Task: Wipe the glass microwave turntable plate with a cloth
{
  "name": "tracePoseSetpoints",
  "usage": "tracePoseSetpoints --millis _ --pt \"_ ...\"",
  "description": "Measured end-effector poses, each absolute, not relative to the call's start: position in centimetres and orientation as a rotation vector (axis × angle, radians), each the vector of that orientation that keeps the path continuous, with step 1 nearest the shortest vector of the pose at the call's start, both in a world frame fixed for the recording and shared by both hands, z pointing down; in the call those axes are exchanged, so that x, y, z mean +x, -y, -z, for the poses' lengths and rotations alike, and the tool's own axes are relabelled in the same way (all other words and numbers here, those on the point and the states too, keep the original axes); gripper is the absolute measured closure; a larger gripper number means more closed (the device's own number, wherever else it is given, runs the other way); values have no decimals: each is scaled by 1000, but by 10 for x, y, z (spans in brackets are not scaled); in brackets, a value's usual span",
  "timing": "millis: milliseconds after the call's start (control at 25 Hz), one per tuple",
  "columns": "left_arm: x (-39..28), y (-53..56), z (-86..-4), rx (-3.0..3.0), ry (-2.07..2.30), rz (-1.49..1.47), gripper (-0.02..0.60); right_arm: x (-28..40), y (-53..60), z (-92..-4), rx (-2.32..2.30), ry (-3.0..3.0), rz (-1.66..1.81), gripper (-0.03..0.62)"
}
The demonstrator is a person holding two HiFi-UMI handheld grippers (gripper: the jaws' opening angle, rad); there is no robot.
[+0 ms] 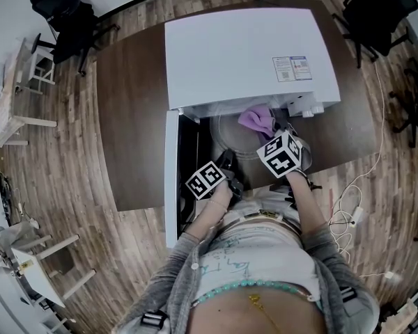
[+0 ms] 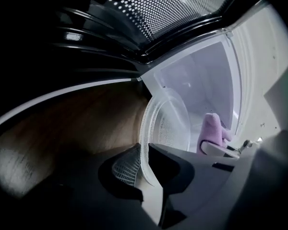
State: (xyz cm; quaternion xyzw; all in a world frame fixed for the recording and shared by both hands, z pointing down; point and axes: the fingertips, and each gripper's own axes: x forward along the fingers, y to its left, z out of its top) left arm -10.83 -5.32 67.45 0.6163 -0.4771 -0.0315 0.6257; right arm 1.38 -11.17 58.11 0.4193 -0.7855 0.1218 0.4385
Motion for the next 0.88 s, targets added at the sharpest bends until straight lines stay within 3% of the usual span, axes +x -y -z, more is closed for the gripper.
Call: tracePoseSetpoints --millis 880 --pt "-106 54 -674 1435 1123 49 526 21 111 -635 942 1636 -137 490"
